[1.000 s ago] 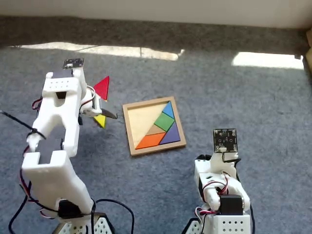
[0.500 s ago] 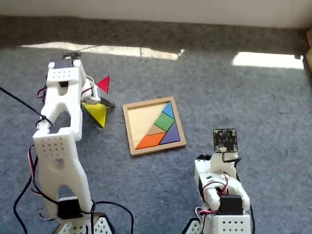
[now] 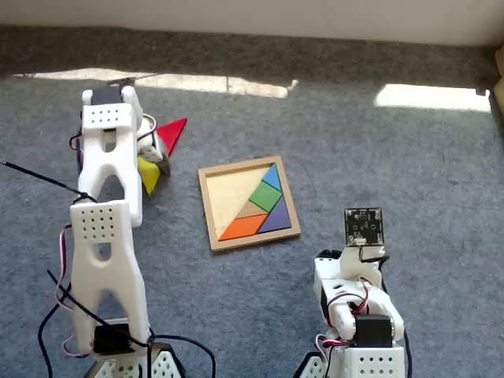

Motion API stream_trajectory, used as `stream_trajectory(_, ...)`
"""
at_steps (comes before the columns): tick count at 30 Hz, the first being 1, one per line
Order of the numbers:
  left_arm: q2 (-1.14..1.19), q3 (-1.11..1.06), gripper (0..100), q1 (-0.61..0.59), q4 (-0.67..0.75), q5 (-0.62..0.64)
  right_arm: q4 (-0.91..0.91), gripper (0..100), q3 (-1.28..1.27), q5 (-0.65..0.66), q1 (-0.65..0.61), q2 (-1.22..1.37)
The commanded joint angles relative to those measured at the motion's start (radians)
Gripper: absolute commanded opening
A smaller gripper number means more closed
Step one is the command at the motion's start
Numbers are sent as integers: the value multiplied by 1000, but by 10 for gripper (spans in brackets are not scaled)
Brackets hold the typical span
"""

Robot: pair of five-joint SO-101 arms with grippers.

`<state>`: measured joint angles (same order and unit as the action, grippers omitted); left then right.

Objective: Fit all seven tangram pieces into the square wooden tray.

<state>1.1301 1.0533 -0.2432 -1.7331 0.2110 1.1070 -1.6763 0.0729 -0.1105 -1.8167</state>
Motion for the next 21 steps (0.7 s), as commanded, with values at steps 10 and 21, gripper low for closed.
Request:
stream_trajectory(10,35,111,5,5,-34,-198,8,46,-127,0,10,-5)
stream_trajectory(21,-214,119,5,2,-28,-195,8,46,-127,0,10,-5)
